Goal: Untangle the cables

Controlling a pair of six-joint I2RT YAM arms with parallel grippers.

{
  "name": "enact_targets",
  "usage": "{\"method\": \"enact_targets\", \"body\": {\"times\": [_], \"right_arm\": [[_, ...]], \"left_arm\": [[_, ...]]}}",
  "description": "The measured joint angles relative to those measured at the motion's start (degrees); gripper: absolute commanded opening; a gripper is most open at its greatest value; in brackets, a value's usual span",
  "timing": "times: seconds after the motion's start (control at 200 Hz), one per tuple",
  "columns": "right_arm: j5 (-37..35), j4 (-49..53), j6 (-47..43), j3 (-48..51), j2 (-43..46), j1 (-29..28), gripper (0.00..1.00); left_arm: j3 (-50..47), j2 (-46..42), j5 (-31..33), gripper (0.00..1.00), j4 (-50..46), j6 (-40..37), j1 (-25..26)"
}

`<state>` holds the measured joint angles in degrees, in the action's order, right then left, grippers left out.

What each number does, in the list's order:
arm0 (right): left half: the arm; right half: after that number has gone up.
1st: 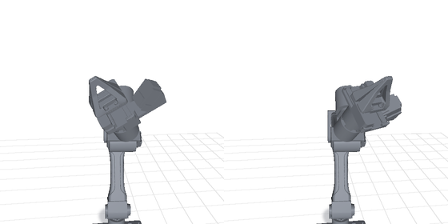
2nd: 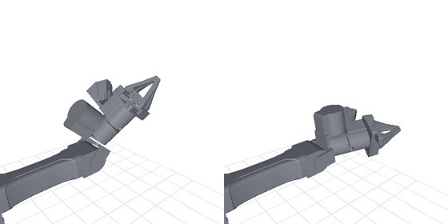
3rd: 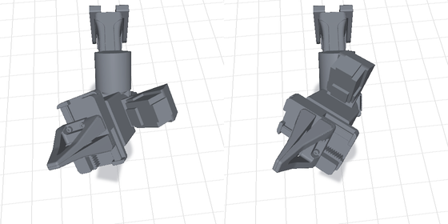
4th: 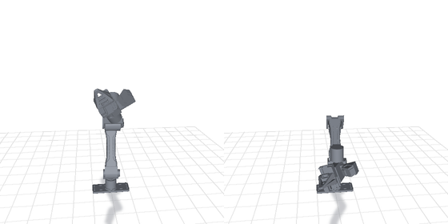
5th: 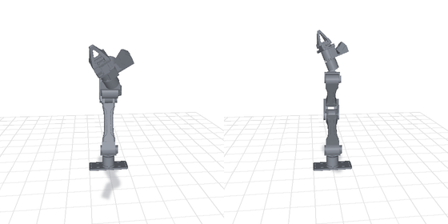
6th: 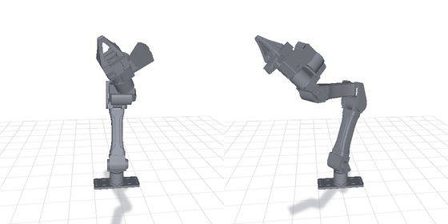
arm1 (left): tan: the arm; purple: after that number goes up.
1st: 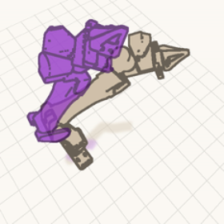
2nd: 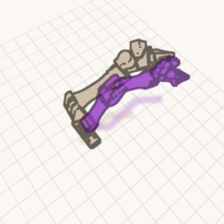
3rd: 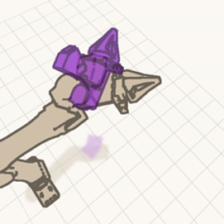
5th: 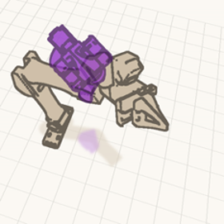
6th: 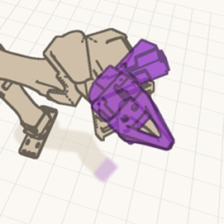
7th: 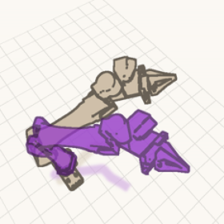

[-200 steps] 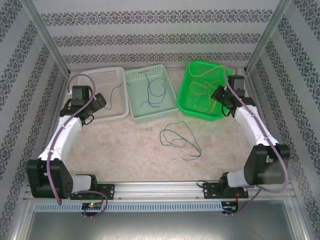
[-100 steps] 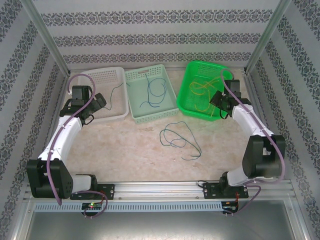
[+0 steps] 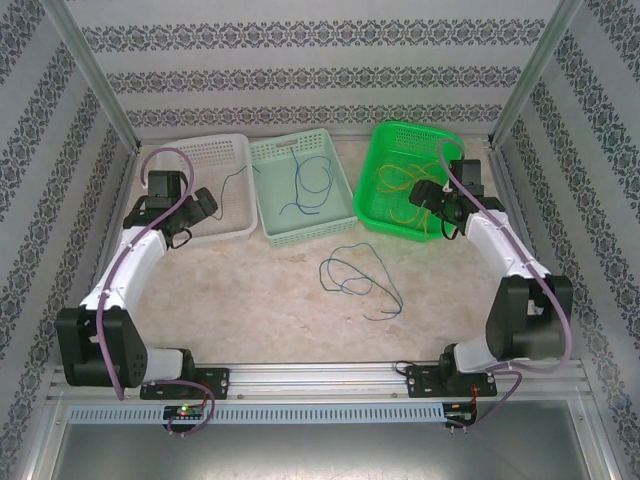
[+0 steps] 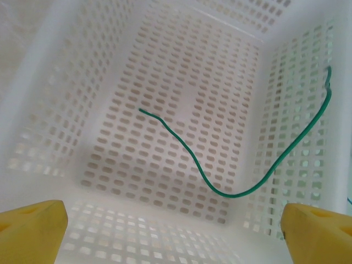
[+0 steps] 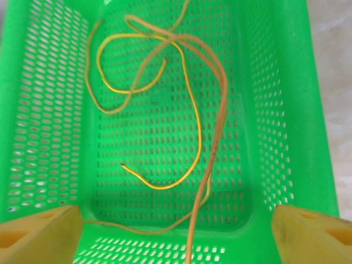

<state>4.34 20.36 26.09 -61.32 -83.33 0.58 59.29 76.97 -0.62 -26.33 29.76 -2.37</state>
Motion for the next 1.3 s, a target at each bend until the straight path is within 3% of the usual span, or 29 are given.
{"method": "enact_targets", "body": {"times": [0.245,0.45,0.55,0.704,0.819,0.984,1.304], "right_arm": [[0.96,-0.46,0.31,0.04,4.96,-1.99,0.92],[1.6,-0.42,0.72,3.02,5.29,-3.37,0.92],[1.6,0.02,0.74,4.28,6.34,-3.48,0.92],[1.53,0.04,0.72,4.68,8.5,-3.48,0.92],[1.51,0.24,0.7,4.9,9.86,-3.48,0.92],[1.2,0.52,0.66,5.53,11.21,-3.48,0.93],[1.09,0.59,0.66,5.57,11.34,-3.48,0.93]], "left_arm": [[3.13,7.5,-9.73,0.9,1.42,-2.43,0.0],[7.23,13.68,-12.41,0.77,2.49,-3.67,0.0],[10.23,16.87,-13.2,0.61,2.78,-4.28,0.0],[13.97,21.57,-15.15,0.16,3.89,-4.87,0.0],[14.36,22.34,-15.43,0.02,4.26,-5.25,0.0],[14.36,20.92,-13.49,0.0,3.87,-5.66,0.0],[14.91,10.38,-6.99,0.0,1.97,-6.93,0.0]]}}
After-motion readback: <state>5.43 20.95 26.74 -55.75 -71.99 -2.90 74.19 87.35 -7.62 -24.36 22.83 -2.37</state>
